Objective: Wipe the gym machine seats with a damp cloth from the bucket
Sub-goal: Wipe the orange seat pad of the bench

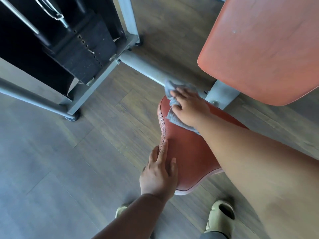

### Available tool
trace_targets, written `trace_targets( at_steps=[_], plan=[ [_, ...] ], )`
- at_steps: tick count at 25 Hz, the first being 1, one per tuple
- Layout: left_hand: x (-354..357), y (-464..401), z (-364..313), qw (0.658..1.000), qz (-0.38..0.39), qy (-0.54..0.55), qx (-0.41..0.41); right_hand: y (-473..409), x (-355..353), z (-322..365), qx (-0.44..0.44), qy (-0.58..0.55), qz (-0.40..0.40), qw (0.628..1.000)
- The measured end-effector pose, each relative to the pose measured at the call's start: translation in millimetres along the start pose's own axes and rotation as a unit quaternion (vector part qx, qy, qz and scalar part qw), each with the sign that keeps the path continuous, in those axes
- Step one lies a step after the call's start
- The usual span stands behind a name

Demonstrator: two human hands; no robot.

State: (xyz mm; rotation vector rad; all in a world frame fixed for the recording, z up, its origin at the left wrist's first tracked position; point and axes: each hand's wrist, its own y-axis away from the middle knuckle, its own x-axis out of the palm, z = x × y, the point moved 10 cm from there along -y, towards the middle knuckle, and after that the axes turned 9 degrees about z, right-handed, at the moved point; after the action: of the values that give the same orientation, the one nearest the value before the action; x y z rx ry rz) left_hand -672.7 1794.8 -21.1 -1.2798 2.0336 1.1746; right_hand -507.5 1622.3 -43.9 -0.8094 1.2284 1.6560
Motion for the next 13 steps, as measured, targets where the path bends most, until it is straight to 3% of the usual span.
trace_targets(
  at_steps=[3, 6, 9, 11, 13],
  plan=[
    [-2, -3, 1, 1.0, 0.009, -0.021, 0.003, 12, -7, -27, 0.09, -0.058, -0.049, 0.993],
    [-1, -3, 0, 0.999, 0.034, -0.04, 0.007, 81, -2, -67, 0.137, -0.07, -0.097, 0.983],
    [1, -5, -1, 0.996, 0.071, -0.048, 0.006, 154, 2, -113, 0.29, -0.074, -0.128, 0.945],
    [4, -7, 3, 0.994, 0.107, -0.038, 0.008, 180, 12, -110, 0.375, -0.089, -0.133, 0.913],
    [6, -10, 6, 0.988, 0.154, -0.006, 0.013, 187, 16, -73, 0.384, -0.103, -0.158, 0.904]
  ],
)
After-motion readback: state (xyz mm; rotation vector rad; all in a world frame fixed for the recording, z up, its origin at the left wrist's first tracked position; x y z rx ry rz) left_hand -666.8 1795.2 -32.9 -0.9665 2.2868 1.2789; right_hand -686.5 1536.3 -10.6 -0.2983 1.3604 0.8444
